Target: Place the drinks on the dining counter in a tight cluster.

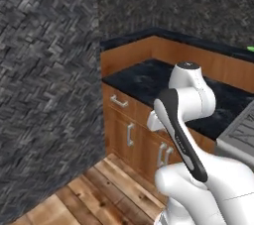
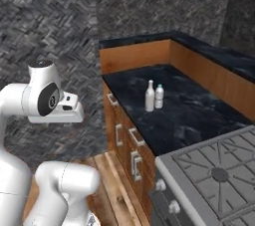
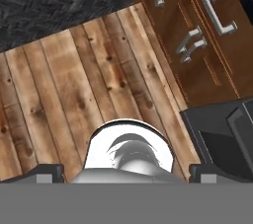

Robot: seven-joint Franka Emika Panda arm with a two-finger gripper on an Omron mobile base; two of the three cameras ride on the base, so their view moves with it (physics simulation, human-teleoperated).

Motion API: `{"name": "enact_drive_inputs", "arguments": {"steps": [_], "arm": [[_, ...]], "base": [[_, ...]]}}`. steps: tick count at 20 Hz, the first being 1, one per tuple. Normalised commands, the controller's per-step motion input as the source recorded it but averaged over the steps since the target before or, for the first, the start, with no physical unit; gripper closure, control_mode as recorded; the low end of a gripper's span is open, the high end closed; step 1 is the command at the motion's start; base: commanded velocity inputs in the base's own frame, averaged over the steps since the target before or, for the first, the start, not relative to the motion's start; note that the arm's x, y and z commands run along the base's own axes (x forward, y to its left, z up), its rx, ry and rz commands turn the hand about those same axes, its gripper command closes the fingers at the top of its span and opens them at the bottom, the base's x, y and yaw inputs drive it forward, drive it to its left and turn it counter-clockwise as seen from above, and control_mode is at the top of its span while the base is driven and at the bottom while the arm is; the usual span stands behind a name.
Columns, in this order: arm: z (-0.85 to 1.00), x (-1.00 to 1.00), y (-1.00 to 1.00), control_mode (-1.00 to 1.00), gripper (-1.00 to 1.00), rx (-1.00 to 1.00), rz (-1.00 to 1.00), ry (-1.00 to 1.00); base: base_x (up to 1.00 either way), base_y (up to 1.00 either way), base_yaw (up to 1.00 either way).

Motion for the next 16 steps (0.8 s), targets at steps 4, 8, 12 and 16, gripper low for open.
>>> {"name": "enact_drive_inputs", "arguments": {"steps": [4, 8, 12, 16], "arm": [[0.0, 0.0, 0.0, 1.0, -1.0, 0.0, 0.0, 0.0], [0.0, 0.0, 0.0, 1.0, -1.0, 0.0, 0.0, 0.0], [0.0, 0.0, 0.0, 1.0, -1.0, 0.0, 0.0, 0.0], [0.0, 0.0, 0.0, 1.0, -1.0, 0.0, 0.0, 0.0]], "base": [[0.65, 0.43, -0.41], [0.63, 0.38, -0.48], [0.6, 0.37, -0.53], [0.55, 0.35, -0.58]]}}
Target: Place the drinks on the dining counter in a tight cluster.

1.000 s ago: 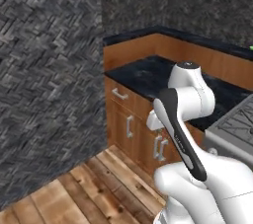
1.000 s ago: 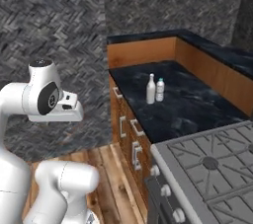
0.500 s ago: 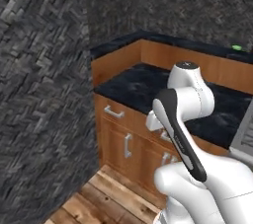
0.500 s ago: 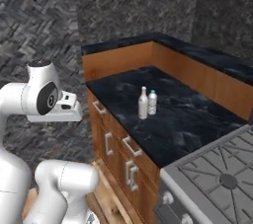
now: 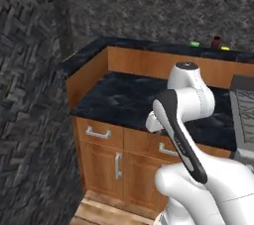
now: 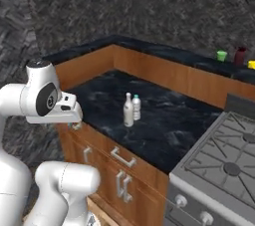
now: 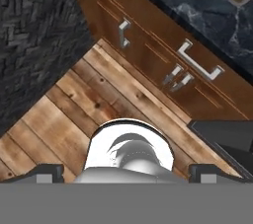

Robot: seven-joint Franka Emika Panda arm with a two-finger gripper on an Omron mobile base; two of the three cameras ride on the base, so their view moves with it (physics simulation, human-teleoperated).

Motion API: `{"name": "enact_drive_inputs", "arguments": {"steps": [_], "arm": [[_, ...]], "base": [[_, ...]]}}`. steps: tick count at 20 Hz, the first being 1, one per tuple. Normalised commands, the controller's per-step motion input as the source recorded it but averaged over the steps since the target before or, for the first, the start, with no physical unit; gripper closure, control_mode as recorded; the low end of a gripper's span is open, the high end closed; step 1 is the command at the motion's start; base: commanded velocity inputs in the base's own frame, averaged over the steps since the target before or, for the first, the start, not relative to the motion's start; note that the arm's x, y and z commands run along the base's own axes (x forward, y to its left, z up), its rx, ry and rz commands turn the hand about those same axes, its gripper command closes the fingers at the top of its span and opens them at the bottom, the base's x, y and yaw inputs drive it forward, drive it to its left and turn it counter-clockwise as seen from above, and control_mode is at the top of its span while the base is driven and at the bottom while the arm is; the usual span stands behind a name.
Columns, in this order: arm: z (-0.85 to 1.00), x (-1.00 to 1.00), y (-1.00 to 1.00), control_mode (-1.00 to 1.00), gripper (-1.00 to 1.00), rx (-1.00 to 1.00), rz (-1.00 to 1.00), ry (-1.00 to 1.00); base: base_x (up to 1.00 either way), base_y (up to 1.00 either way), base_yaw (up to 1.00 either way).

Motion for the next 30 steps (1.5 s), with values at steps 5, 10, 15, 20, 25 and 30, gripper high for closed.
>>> {"name": "enact_drive_inputs", "arguments": {"steps": [5, 10, 15, 20, 25, 30], "arm": [[0.0, 0.0, 0.0, 1.0, -1.0, 0.0, 0.0, 0.0], [0.0, 0.0, 0.0, 1.0, -1.0, 0.0, 0.0, 0.0], [0.0, 0.0, 0.0, 1.0, -1.0, 0.0, 0.0, 0.0], [0.0, 0.0, 0.0, 1.0, -1.0, 0.0, 0.0, 0.0], [0.0, 0.0, 0.0, 1.0, -1.0, 0.0, 0.0, 0.0], [0.0, 0.0, 0.0, 1.0, -1.0, 0.0, 0.0, 0.0]], "base": [[0.51, 0.35, -0.6], [0.48, 0.39, -0.56], [0.37, 0.52, -0.43], [0.26, 0.48, -0.18], [0.44, 0.28, -0.1], [0.43, 0.21, -0.04]]}}
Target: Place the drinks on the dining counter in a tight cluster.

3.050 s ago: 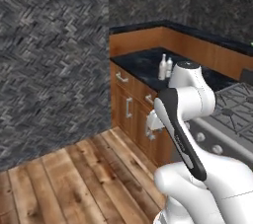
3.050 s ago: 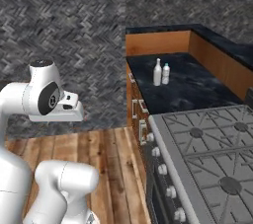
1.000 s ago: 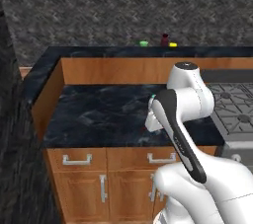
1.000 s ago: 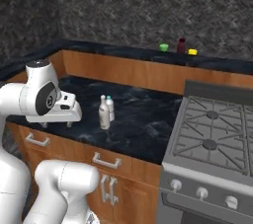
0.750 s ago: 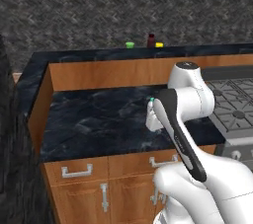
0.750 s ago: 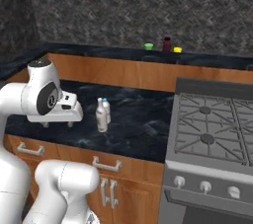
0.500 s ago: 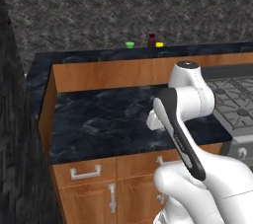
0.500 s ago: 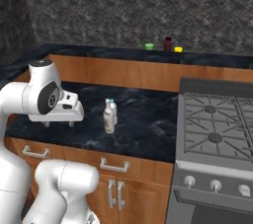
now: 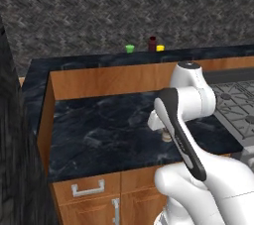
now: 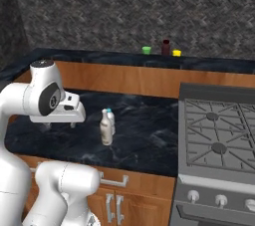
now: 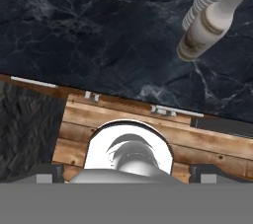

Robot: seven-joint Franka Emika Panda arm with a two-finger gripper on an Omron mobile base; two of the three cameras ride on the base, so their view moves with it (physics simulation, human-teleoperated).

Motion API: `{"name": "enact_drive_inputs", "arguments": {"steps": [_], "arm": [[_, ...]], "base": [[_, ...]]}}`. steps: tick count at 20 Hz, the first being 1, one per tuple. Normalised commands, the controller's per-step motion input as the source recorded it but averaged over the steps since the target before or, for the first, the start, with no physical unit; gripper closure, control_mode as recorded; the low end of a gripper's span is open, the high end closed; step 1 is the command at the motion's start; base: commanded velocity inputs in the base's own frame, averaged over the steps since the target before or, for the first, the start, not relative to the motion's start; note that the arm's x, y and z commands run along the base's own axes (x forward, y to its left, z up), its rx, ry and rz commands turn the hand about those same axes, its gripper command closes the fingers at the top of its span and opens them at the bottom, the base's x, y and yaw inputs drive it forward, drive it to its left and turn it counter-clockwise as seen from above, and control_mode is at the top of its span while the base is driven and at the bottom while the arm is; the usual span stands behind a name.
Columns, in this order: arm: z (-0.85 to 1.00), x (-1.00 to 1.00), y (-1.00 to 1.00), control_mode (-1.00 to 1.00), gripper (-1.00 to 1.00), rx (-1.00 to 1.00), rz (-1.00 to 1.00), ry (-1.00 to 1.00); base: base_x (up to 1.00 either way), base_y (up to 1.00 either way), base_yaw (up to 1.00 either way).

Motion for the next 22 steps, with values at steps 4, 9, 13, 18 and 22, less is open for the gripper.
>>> {"name": "enact_drive_inputs", "arguments": {"steps": [4, 9, 13, 18, 22], "arm": [[0.0, 0.0, 0.0, 1.0, -1.0, 0.0, 0.0, 0.0], [0.0, 0.0, 0.0, 1.0, -1.0, 0.0, 0.0, 0.0], [0.0, 0.0, 0.0, 1.0, -1.0, 0.0, 0.0, 0.0], [0.0, 0.0, 0.0, 1.0, -1.0, 0.0, 0.0, 0.0], [0.0, 0.0, 0.0, 1.0, -1.0, 0.0, 0.0, 0.0]], "base": [[0.04, 0.01, -0.01], [0.0, 0.0, 0.0], [0.0, 0.0, 0.0], [0.0, 0.0, 0.0], [0.0, 0.0, 0.0]]}}
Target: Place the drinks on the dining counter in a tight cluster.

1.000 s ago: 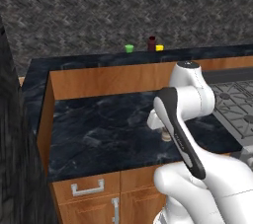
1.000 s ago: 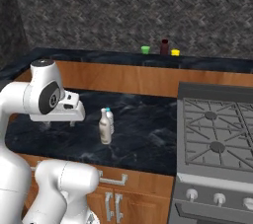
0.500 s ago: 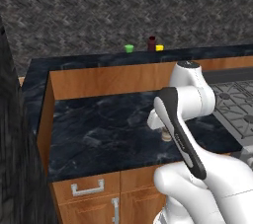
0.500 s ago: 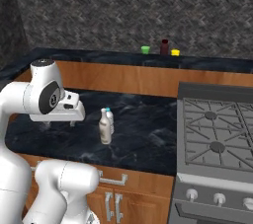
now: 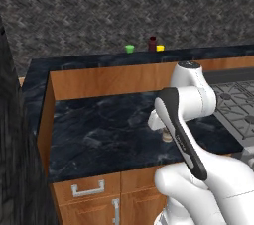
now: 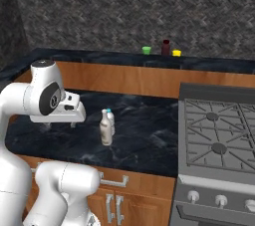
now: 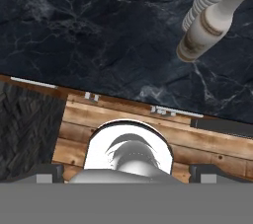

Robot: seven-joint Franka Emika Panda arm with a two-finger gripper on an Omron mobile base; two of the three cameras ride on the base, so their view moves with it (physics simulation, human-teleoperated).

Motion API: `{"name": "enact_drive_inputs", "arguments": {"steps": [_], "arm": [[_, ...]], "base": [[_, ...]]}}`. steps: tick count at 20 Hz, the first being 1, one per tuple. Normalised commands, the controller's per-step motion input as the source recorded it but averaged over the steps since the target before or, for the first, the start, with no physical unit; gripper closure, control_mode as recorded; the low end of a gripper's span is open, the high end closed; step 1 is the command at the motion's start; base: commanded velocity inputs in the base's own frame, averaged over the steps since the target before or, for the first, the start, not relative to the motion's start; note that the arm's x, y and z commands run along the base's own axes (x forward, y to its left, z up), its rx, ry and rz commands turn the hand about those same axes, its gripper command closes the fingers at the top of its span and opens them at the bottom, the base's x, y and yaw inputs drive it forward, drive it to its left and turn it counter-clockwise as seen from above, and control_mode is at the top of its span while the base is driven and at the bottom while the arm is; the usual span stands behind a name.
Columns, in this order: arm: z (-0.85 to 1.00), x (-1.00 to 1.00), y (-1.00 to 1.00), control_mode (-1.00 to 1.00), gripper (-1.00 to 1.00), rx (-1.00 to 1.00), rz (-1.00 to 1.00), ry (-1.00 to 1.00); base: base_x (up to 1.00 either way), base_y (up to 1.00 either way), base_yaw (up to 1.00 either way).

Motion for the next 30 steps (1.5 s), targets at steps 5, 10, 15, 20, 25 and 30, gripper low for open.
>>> {"name": "enact_drive_inputs", "arguments": {"steps": [5, 10, 15, 20, 25, 30], "arm": [[0.0, 0.0, -0.02, -1.0, -1.0, 0.0, 0.05, -0.17], [0.02, 0.0, -0.13, -1.0, -1.0, 0.0, 0.16, -0.13], [0.0, 0.0, -0.2, -1.0, -1.0, 0.0, 0.3, -0.05], [0.0, 0.0, -0.36, -1.0, -1.0, 0.01, 0.4, -0.03], [0.0, 0.0, -0.45, -1.0, -1.0, 0.08, 0.42, -0.01], [-0.02, 0.01, -0.49, -1.0, -1.0, 0.12, 0.32, -0.03]], "base": [[0.0, 0.0, 0.0], [0.0, 0.0, 0.0], [0.0, 0.0, 0.0], [0.0, 0.0, 0.0], [0.0, 0.0, 0.0], [0.0, 0.0, 0.0]]}}
